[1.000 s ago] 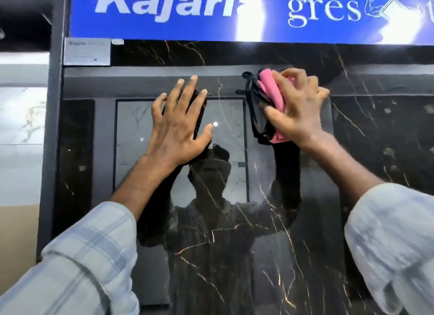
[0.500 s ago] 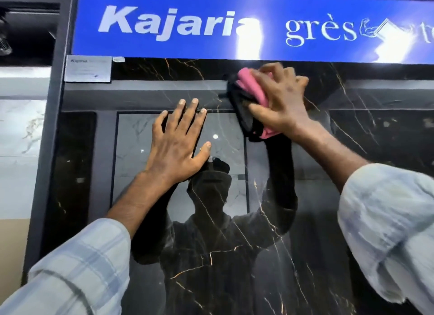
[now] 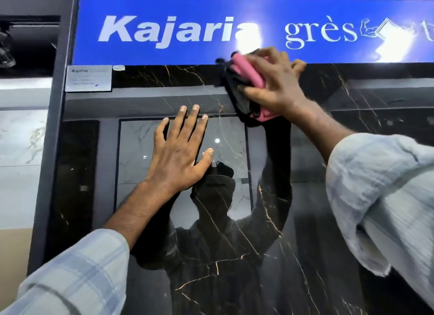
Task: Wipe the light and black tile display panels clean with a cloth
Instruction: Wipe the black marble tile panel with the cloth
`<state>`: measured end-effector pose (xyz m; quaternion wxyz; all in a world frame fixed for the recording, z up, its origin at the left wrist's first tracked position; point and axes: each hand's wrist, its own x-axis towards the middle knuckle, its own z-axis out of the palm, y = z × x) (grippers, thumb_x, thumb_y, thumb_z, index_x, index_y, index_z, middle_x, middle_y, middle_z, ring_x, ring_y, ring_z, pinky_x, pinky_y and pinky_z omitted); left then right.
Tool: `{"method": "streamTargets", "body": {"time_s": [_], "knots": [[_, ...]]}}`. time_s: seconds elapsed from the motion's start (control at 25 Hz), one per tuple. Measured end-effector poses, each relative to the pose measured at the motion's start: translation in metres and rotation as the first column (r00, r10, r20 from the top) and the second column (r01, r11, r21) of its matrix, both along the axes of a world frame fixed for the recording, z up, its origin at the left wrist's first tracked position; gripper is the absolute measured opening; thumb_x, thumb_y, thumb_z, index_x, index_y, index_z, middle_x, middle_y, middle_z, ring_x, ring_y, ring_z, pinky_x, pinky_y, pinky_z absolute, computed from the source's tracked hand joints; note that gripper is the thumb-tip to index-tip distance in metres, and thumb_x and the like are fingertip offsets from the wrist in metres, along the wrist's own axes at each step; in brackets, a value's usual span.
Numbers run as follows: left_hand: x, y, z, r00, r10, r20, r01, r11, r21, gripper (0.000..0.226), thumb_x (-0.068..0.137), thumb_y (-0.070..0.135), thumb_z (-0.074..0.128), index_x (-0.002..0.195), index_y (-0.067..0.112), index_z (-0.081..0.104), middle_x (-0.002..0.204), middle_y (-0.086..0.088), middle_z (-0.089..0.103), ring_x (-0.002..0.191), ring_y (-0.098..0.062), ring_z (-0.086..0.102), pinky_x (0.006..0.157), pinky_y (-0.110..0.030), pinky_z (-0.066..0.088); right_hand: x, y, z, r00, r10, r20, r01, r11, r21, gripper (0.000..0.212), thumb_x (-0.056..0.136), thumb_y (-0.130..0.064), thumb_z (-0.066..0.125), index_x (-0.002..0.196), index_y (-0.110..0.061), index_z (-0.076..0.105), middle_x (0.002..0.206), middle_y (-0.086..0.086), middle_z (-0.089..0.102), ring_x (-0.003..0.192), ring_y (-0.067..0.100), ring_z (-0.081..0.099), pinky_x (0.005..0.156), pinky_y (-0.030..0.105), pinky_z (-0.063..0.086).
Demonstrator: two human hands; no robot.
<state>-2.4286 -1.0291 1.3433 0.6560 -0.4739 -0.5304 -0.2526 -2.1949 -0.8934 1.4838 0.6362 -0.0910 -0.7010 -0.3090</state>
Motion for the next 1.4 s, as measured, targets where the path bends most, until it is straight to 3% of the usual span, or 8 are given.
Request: {"method": "streamTargets", "body": {"time_s": [0.2,0.36,0.56,0.68,0.84,1.0,1.2,1.4], "knots": [[0.004,-0.005,0.001,0.999,0.021,0.04,-0.018,0.998,-0.055,0.079,0.098,0.055,0.028,0.164,0.011,0.026,0.173,-0.012,0.015,0.161,-0.031,0.01,0.125,-0.058,0.01,-0.027,-0.015,-0.01,0.98,-0.122,0.155,0.094,0.98,0.175,0.071,0.083,-0.06,0.06,0.146,-0.029,0.051,0.137,0.003,0.052,0.117,0.028,0.048,0.085,0.042,0.023],[0.0,-0.021,-0.001,0.993,-0.111,0.034,0.114,0.987,-0.114,0.08,0.097,0.056,0.033,0.164,0.013,0.029,0.175,-0.008,0.009,0.161,-0.028,0.009,0.126,-0.052,0.01,-0.021,-0.015,0.002,0.999,0.0,-0.054,-0.005,0.994,-0.107,0.068,0.082,-0.06,0.061,0.144,-0.034,0.053,0.137,0.002,0.05,0.12,0.027,0.046,0.082,0.04,0.02],[-0.036,-0.047,-0.014,0.998,-0.063,0.011,0.064,0.995,-0.079,0.08,0.095,0.053,0.039,0.161,0.007,0.034,0.174,-0.013,0.013,0.16,-0.032,0.015,0.124,-0.055,0.017,-0.031,-0.023,-0.002,0.991,-0.104,0.086,0.099,0.994,0.055,0.075,0.078,-0.061,0.054,0.147,-0.032,0.049,0.139,0.002,0.048,0.122,0.028,0.045,0.084,0.041,0.021],[-0.043,-0.045,-0.022,1.0,-0.009,0.003,0.009,0.994,-0.111,0.081,0.097,0.052,0.037,0.163,0.008,0.028,0.173,-0.014,0.014,0.161,-0.032,0.011,0.128,-0.055,0.014,-0.03,-0.028,0.0,0.996,-0.047,-0.07,0.037,0.99,-0.134,0.072,0.079,-0.06,0.052,0.145,-0.032,0.05,0.139,0.004,0.047,0.124,0.03,0.044,0.089,0.046,0.026],[-0.042,-0.042,-0.027,1.0,0.0,0.012,0.002,0.994,-0.106,0.08,0.098,0.05,0.035,0.164,0.007,0.023,0.173,-0.015,0.012,0.161,-0.034,0.009,0.129,-0.056,0.008,-0.056,-0.045,-0.016,0.972,-0.149,0.181,0.132,0.985,0.107,0.074,0.083,-0.062,0.054,0.149,-0.03,0.047,0.144,0.005,0.046,0.129,0.032,0.044,0.092,0.047,0.026],[-0.041,-0.04,-0.026,1.0,-0.009,0.011,0.01,0.996,-0.093,0.079,0.099,0.049,0.034,0.164,0.006,0.024,0.173,-0.016,0.014,0.161,-0.035,0.01,0.129,-0.056,0.008,-0.046,-0.042,-0.009,0.993,-0.032,-0.115,0.013,0.986,-0.166,0.068,0.08,-0.062,0.052,0.142,-0.034,0.053,0.142,0.0,0.047,0.128,0.027,0.043,0.086,0.041,0.022],[-0.042,-0.04,-0.026,1.0,-0.027,0.014,0.028,0.995,-0.093,0.079,0.098,0.048,0.037,0.163,0.006,0.025,0.173,-0.016,0.015,0.161,-0.034,0.01,0.129,-0.056,0.007,-0.056,-0.048,-0.027,0.961,-0.169,0.219,0.134,0.977,0.166,0.079,0.085,-0.069,0.044,0.151,-0.027,0.046,0.144,0.008,0.047,0.127,0.032,0.044,0.093,0.05,0.028],[-0.043,-0.046,-0.041,0.997,-0.076,0.018,0.078,0.988,-0.13,0.08,0.096,0.05,0.041,0.162,0.007,0.028,0.173,-0.014,0.015,0.161,-0.034,0.008,0.129,-0.056,0.004,-0.056,-0.037,-0.077,0.984,-0.178,0.026,0.175,0.981,0.078,0.075,0.087,-0.064,0.05,0.151,-0.025,0.046,0.142,0.006,0.049,0.119,0.035,0.048,0.09,0.049,0.029]]}}
